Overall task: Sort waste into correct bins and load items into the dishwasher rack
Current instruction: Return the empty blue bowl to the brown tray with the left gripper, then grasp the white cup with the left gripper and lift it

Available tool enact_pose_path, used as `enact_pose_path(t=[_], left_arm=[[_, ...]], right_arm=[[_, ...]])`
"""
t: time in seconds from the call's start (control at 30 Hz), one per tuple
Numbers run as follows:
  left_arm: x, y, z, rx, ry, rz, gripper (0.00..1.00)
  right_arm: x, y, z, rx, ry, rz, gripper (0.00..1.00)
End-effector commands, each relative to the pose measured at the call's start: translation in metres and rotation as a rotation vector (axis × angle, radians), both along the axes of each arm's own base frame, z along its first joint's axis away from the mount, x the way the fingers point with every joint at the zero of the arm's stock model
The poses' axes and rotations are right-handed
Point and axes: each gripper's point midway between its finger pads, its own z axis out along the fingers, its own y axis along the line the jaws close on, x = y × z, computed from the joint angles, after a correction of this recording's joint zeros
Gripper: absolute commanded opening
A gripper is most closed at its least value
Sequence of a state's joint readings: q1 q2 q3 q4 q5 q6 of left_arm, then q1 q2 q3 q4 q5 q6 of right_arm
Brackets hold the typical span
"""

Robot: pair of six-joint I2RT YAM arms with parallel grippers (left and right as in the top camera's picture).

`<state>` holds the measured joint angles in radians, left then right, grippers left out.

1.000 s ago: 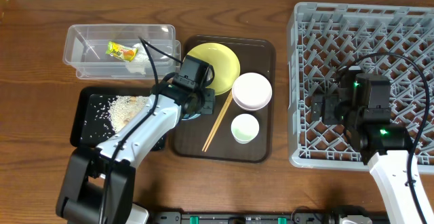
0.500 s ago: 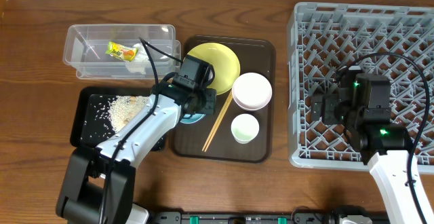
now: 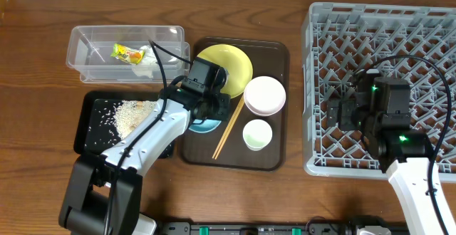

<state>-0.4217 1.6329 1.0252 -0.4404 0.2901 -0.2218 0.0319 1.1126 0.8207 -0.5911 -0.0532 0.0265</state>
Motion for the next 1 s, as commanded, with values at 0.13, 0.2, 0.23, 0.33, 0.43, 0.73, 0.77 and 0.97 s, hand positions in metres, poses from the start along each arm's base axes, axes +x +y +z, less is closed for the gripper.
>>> enact_pose_path(t=[0.13, 0.2, 0.23, 0.33, 0.43, 0.73, 0.77, 0.97], left_arm=[[0.003, -0.004, 0.031, -0.035, -0.089, -0.04, 0.4], [0.003, -0.005, 0.042, -0.047, -0.112, -0.041, 0.4], [0.003, -0.004, 0.046, -0.05, -0.12, -0.042, 0.4], [0.0, -0.004, 0.056, -0.057, -0.137, -0.045, 0.4], [-0.009, -0.012, 0.055, -0.054, -0.125, -0.073, 0.4], [-0.042, -0.054, 0.035, -0.03, -0.068, -0.213, 0.41], [-0.044, -0.057, 0.03, -0.024, -0.054, -0.224, 0.41], [-0.051, -0.06, 0.0, 0.014, 0.026, -0.235, 0.41]], right_arm=[[0.004, 0.0, 0.005, 0.012, -0.011, -0.009, 0.99], [0.004, 0.0, 0.005, 0.012, -0.011, -0.009, 0.99], [0.004, 0.001, 0.006, 0.012, -0.011, -0.009, 0.99], [0.004, 0.001, 0.005, 0.012, -0.011, -0.009, 0.99], [0.004, 0.001, 0.005, 0.012, -0.011, -0.009, 0.99], [0.004, 0.001, 0.005, 0.012, -0.01, -0.009, 0.99], [0.004, 0.001, 0.005, 0.012, -0.011, -0.009, 0.99], [0.004, 0.001, 0.005, 0.012, -0.01, -0.009, 0.99]])
